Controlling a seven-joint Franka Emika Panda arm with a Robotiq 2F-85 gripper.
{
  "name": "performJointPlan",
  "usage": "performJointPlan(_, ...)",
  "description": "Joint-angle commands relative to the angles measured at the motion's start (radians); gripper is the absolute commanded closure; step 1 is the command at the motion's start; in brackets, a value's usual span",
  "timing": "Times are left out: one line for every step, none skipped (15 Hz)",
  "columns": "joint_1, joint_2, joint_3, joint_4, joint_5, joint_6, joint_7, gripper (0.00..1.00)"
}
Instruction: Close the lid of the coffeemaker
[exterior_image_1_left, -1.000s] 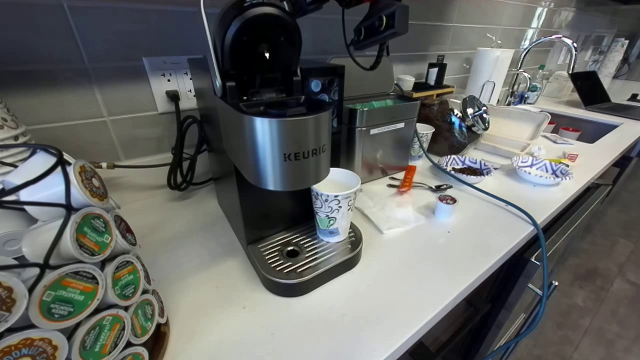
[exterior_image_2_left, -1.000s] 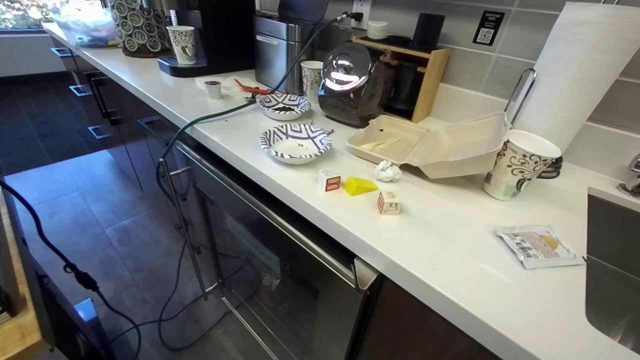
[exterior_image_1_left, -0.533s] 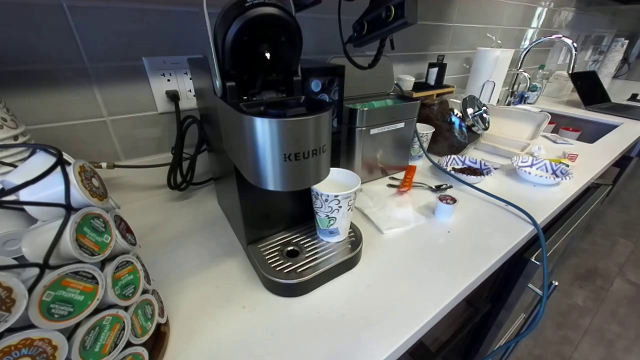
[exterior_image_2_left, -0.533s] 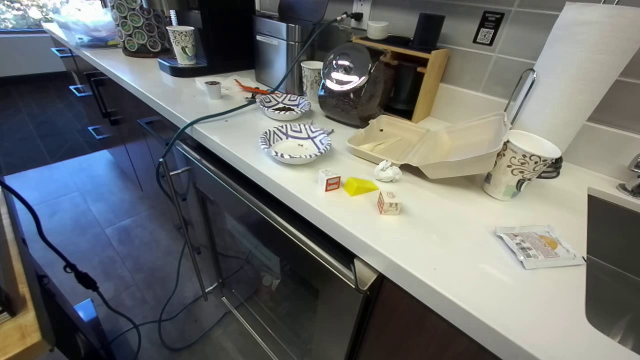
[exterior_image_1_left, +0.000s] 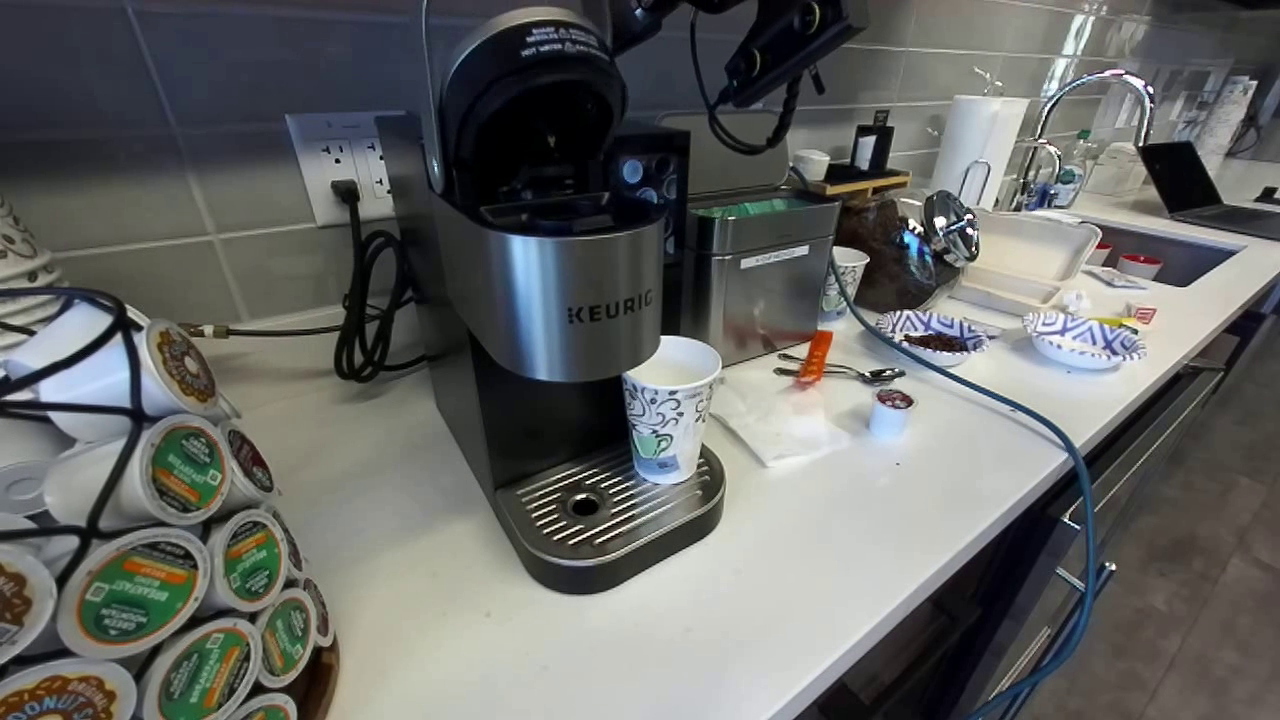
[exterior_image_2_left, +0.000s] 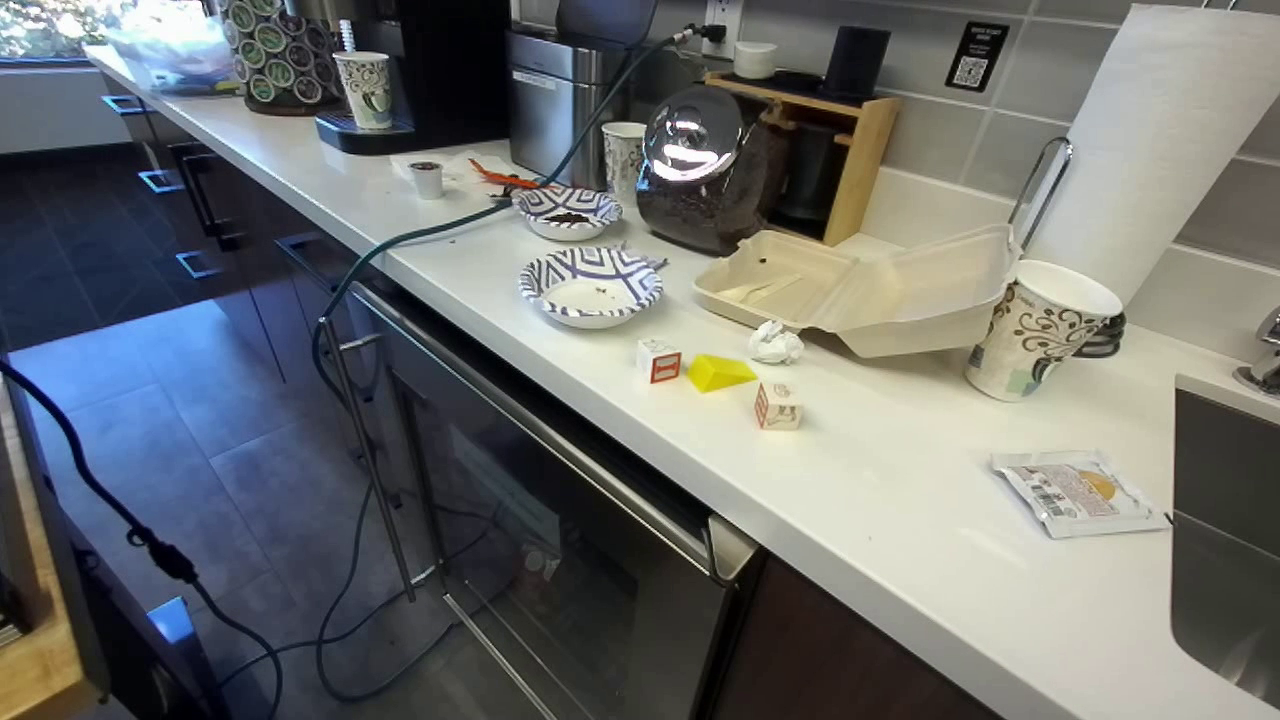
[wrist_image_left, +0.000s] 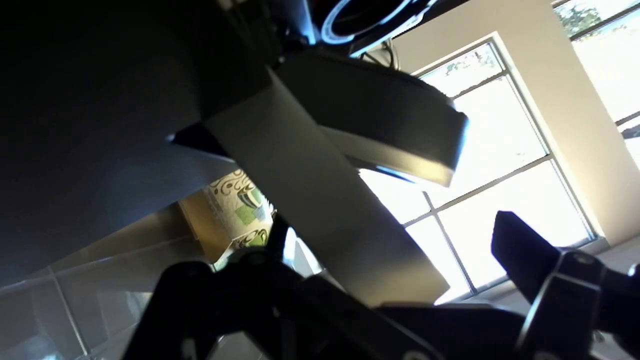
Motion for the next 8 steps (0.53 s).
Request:
performJointPlan(0.004, -0.027, -0.018, -0.029, -0.067, -0.115, 0.092, 0.0)
performJointPlan(0.004, -0.029, -0.019, -0.03, -0.076, -0.139, 0.106, 0.0)
performJointPlan(0.003, -0.032, -0.019, -0.033, -0.085, -0.164, 0.119, 0.0)
performJointPlan(0.003, -0.035, -0.02, -0.034, -0.092, -0.18, 0.13, 0.0)
performJointPlan(0.002, -0.036, -0.021, -0.037, -0.1, -0.197, 0.14, 0.0)
performJointPlan(0.001, -0.038, -0.021, -0.038, -0.105, -0.214, 0.148, 0.0)
performJointPlan(0.001, -0.04, -0.023, -0.042, -0.109, -0.225, 0.16, 0.0)
performJointPlan(0.002, -0.041, -0.024, -0.045, -0.114, -0.233, 0.168, 0.0)
